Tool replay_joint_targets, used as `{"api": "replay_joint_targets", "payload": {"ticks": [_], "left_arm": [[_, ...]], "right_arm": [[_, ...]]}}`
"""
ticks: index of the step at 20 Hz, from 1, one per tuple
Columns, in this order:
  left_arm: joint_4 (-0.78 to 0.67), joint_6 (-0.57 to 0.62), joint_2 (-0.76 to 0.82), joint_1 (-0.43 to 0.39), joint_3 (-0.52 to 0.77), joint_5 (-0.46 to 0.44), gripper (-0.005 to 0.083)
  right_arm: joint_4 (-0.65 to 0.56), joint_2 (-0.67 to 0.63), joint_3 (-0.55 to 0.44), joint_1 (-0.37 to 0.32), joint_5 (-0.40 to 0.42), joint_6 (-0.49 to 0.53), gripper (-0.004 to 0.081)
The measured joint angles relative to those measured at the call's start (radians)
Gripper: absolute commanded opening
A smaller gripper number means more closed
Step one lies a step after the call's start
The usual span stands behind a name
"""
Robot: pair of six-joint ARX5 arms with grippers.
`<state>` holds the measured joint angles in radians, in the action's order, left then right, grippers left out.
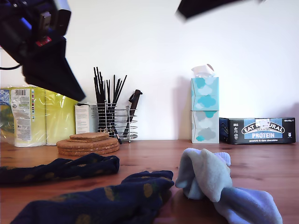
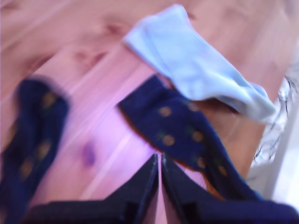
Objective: Pair up the socks based on colour and pattern, by placing each sock on top of its pair
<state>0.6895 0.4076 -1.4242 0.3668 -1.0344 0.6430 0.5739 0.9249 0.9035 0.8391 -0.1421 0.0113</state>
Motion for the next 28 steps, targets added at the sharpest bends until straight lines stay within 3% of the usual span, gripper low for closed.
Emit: {"api": "replay_joint_targets", "payload": {"ticks": [3,8,12,16,22,25,28], "left_arm": [[-0.059,0.074,0.0,0.048,0.0,0.022,-0.0016],[-0.127,0.132,-0.111,0.113,0.0,0.018,-0.0016],[-0.196,0.147,-0.221,0.138,0.0,-0.002,-0.0014],[-0.23,0.171,-0.28,0.175,0.0,-0.047,-0.0014],[-0.314,0.178,-0.399,0.254,0.0,-0.113,-0.0016],[-0.359,0.175,-0.434,0.257,0.0,-0.145,-0.002],[-0.414,0.172,-0.457,0.255,-0.001,-0.233,-0.0019]], "right_arm": [[0.031,-0.154,0.0,0.0,0.11,0.04,-0.0014],[0.112,-0.309,-0.005,0.0,0.223,0.069,-0.0014],[0.214,-0.405,-0.087,0.0,0.227,0.037,-0.0014],[0.261,-0.417,-0.181,0.0,0.205,0.0,-0.0014],[0.224,-0.417,-0.191,0.0,0.205,-0.007,-0.0014],[0.216,-0.417,-0.191,0.0,0.205,-0.007,-0.0014],[0.192,-0.417,-0.191,0.0,0.205,-0.007,-0.0014]]}}
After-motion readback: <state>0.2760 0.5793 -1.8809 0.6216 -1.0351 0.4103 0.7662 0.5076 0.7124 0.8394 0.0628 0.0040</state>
